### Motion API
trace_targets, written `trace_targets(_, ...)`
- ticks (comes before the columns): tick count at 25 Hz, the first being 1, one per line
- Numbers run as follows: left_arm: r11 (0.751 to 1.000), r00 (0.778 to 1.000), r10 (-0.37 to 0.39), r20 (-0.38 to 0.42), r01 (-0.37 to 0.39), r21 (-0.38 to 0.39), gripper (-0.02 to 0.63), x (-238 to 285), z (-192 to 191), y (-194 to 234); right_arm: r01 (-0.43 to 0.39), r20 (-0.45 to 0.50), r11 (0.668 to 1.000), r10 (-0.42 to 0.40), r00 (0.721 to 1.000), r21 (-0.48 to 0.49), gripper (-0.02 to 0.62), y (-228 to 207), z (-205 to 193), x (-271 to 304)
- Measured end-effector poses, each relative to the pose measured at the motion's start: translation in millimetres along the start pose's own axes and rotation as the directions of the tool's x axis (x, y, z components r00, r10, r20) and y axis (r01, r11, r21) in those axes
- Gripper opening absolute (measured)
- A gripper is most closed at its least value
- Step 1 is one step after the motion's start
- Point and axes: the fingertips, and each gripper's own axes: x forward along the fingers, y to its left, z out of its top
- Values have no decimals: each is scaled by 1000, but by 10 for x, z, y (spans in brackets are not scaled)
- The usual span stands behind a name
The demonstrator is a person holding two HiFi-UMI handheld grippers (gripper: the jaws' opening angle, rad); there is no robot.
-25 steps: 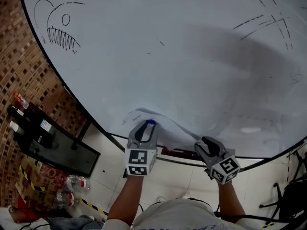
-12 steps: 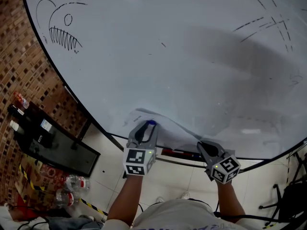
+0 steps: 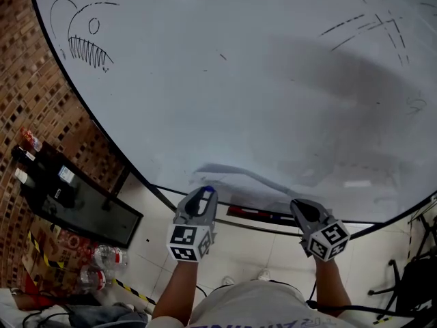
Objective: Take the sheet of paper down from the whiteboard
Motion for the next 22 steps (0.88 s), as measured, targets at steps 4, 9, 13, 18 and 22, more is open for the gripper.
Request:
trace_targets(4, 999, 999, 21, -38, -22, -26, 130, -271, -226, -22, 30, -3, 999, -30, 1000, 21, 8, -82, -59, -190)
trace_targets(9, 997, 998, 51, -49, -54, -52, 130, -495, -366, -2, 51, 3, 998, -51, 999, 21, 8, -102, -77, -341)
trace_targets(13, 998, 998, 50, -34, -52, -45, 130, -537, -354, -66, 69, 14, 998, -69, 997, 14, 8, -96, -59, -412)
trace_targets(18, 998, 998, 43, -35, -44, -35, 130, -494, -353, -147, 89, 30, 996, -90, 995, 20, 8, -144, -6, -457)
trace_targets(22, 999, 999, 37, -34, -38, -36, 130, -426, -340, -197, 113, 37, 993, -114, 993, 25, 8, -245, 28, -508)
